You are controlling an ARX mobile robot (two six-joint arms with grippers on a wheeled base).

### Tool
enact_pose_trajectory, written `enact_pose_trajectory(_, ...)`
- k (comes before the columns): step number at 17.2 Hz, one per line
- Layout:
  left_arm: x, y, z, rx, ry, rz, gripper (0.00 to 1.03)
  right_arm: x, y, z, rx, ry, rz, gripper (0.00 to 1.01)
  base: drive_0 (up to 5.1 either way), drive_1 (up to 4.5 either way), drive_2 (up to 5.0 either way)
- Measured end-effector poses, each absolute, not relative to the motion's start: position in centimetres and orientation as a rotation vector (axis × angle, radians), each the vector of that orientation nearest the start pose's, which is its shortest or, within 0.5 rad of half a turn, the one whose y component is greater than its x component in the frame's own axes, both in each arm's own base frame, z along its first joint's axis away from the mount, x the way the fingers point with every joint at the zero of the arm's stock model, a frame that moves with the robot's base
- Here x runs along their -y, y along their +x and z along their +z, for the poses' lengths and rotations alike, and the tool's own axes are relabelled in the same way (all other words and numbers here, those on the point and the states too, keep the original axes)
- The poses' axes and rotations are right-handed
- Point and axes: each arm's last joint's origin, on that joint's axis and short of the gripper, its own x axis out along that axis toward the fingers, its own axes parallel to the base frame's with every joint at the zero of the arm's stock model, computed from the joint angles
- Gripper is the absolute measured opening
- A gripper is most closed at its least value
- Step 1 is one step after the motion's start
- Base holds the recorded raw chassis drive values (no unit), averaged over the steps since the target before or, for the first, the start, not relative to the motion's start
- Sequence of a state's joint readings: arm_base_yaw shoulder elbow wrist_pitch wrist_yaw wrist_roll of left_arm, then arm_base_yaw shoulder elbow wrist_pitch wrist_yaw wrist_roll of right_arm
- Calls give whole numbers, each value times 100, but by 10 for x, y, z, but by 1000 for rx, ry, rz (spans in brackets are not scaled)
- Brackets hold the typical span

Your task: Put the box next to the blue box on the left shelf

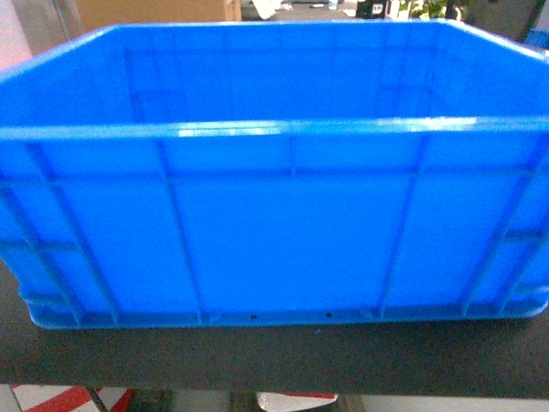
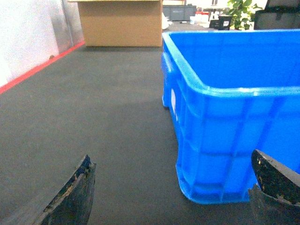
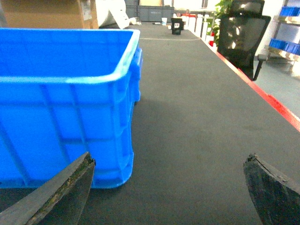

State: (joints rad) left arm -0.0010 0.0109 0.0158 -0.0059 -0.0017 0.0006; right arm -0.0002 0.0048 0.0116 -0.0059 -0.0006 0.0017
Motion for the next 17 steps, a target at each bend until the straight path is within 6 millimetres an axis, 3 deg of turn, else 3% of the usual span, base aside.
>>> enact_pose_trajectory(17,0,97,168,0,1,-1,98,0,97,167,1,2,0,98,0,0,0)
